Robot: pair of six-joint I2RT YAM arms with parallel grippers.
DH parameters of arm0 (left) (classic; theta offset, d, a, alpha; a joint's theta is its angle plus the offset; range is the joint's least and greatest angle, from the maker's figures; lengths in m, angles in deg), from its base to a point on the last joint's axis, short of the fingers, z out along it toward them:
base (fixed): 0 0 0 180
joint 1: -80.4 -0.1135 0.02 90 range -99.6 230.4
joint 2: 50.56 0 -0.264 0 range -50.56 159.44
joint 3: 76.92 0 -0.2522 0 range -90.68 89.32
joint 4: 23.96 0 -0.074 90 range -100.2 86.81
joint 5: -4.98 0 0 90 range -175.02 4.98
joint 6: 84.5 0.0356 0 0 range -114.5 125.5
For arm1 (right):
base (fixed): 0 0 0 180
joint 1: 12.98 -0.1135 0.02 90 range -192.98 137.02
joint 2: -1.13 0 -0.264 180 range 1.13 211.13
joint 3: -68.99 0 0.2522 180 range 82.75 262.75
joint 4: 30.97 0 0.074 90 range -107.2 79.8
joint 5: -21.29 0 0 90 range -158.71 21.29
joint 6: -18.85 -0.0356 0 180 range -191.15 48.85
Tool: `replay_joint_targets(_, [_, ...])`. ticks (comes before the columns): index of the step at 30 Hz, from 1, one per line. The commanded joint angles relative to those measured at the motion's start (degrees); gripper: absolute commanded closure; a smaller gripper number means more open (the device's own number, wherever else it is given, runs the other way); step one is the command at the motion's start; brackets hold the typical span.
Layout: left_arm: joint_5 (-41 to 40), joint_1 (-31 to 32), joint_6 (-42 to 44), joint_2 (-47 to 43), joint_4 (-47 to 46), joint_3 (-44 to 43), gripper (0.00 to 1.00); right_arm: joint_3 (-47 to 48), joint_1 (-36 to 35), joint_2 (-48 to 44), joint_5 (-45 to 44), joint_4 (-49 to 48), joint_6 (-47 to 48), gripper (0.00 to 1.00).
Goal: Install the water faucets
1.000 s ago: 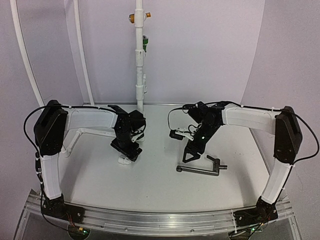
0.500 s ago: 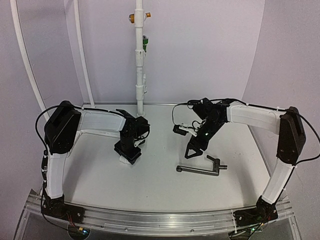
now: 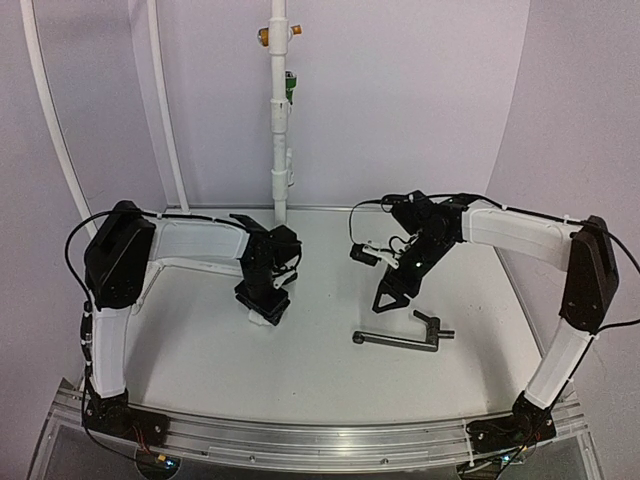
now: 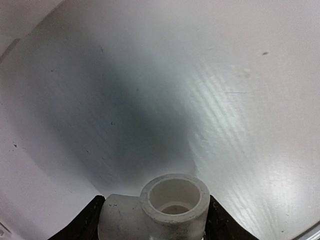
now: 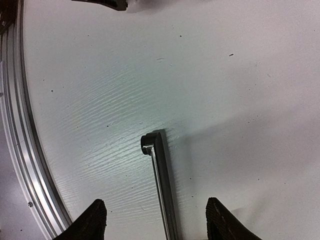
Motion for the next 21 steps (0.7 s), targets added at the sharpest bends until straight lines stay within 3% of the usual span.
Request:
replay_joint_targets(1, [10.1,0.3,-4.7,-16.2,-9.0,-0.4,0.56,6.2,0.3,-3.5,-0.1,0.5,-1.0,0.36])
replay_joint_targets(9, [21.5,0.2,-23.3,-36.5,-32.8,4.7,0.56,22.1,0.2,-5.4,4.2,0.1,-6.8,0.36])
replay_joint_targets(12, [21.8,0.2,-30.8,-41.7,-41.8,9.6,0.54,23.5,0.2,-7.2,6.3,-2.5,-8.3,0.36])
replay_joint_targets(15, [22.0,0.2,-40.7,-46.0,-56.5,18.0,0.54,22.5,-0.1,-9.4,7.3,-8.5,-9.6,0.36])
replay_joint_targets(21, [18.4,0.2,-58.5,-48.7,-81.6,31.2,0.54,25.1,-4.6,-8.0,6.8,-13.6,-9.5,0.34])
